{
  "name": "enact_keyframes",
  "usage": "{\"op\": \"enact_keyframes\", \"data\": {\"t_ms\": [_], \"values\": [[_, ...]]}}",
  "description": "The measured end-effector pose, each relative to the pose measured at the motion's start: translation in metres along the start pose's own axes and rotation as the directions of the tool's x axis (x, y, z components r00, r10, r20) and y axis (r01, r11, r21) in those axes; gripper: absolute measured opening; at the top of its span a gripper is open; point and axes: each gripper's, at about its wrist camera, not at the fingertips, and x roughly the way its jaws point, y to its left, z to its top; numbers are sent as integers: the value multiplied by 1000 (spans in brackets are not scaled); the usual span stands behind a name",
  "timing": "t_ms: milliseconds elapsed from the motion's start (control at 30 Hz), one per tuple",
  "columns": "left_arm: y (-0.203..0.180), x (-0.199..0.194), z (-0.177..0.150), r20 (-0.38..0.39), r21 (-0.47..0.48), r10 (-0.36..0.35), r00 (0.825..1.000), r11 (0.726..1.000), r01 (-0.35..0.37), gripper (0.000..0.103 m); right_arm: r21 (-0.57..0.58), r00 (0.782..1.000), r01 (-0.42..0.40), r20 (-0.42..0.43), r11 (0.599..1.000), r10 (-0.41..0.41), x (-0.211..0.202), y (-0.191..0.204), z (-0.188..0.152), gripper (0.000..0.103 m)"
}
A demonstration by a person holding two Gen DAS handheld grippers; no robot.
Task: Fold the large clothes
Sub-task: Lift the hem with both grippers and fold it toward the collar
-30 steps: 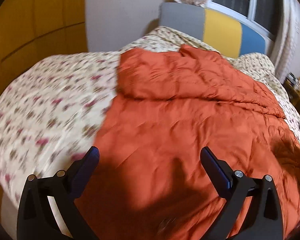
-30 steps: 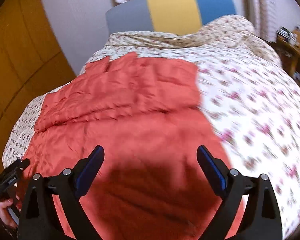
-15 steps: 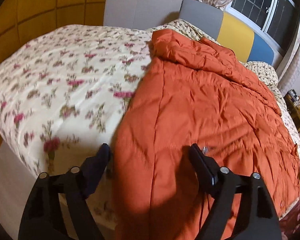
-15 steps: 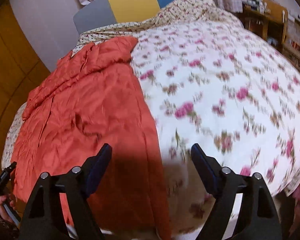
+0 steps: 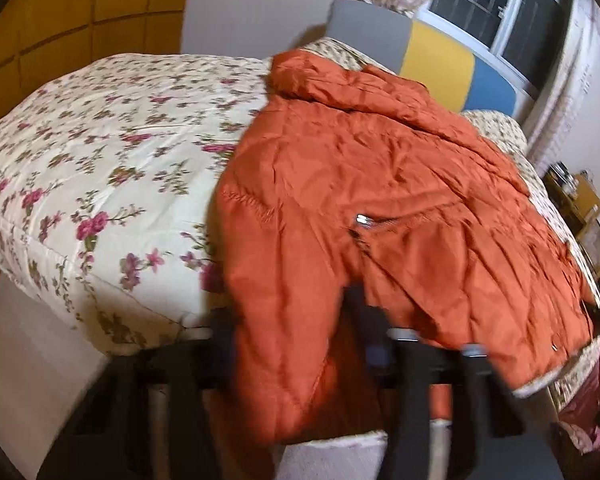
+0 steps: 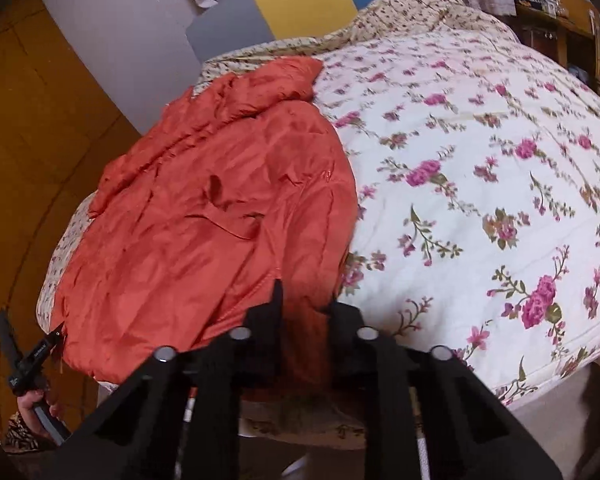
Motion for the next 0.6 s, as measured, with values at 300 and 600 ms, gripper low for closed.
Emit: {"op": "enact_keyframes", "data": {"t_ms": [300,600], "values": [[-2,-37,9,71,0,-48,996,999,49,14,2,997,-71,34,997,71,-26,7,7,8],[-1,-91,9,124,-15,-119,985,992,122,13,-10,982,-181,58,983,182,-78,19,-6,8]]}}
